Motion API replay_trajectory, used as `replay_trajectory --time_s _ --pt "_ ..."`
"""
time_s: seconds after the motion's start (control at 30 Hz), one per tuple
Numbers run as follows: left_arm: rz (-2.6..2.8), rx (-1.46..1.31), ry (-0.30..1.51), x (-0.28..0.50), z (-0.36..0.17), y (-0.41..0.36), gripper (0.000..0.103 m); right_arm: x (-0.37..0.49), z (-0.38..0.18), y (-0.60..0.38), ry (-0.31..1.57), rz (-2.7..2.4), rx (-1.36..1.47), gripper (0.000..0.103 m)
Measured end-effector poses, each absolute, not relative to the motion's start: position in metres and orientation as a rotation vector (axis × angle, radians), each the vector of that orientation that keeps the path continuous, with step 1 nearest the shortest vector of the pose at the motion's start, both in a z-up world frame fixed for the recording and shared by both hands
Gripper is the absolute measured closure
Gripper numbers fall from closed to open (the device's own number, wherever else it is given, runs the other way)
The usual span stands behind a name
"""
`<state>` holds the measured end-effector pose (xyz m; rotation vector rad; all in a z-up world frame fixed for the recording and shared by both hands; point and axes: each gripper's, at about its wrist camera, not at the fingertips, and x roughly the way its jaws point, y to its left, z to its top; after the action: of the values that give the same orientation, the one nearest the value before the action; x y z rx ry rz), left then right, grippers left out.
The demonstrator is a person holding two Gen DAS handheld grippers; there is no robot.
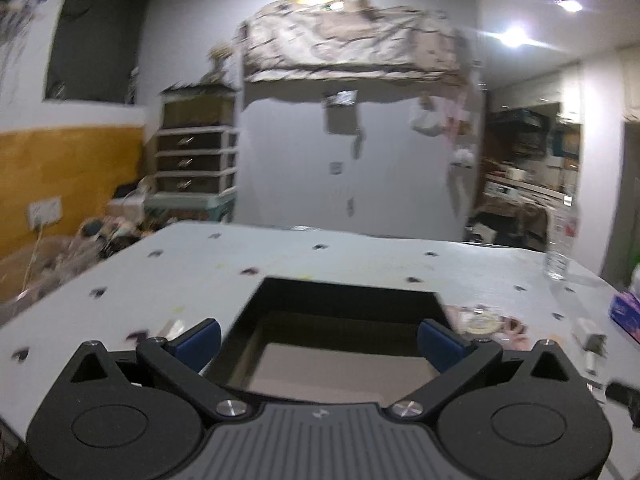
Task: Organize rigid objects
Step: 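Move the left tool to the black box edge while the right tool approaches the grey strap tool, then grasp the grey watch-strap tool with the right gripper and lift it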
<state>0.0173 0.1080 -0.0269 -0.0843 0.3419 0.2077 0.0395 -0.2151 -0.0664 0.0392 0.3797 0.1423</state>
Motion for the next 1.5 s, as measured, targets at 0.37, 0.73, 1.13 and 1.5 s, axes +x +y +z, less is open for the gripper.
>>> replay_trajectory --time_s 0.37,0.73,1.13,1.5 --pt "0.306 -0.141 0.421 0.037 -0.044 0.167 0.016 0.073 -0.101 -0.198 0.507 0.13 0.022 0.0" --pt "0.238 -0.153 0.515 0.069 -0.063 0.182 0.082 0.103 -0.099 -0.192 0.565 0.173 -0.023 0.007" --pt "0.244 -0.096 0.541 0.081 -0.07 0.183 0.094 0.118 -0.097 -0.188 0.595 0.177 -0.072 0.025" --pt "0.226 -0.139 0.534 0.085 -0.071 0.186 0.096 0.11 -0.073 -0.22 0.565 0.16 0.101 0.038"
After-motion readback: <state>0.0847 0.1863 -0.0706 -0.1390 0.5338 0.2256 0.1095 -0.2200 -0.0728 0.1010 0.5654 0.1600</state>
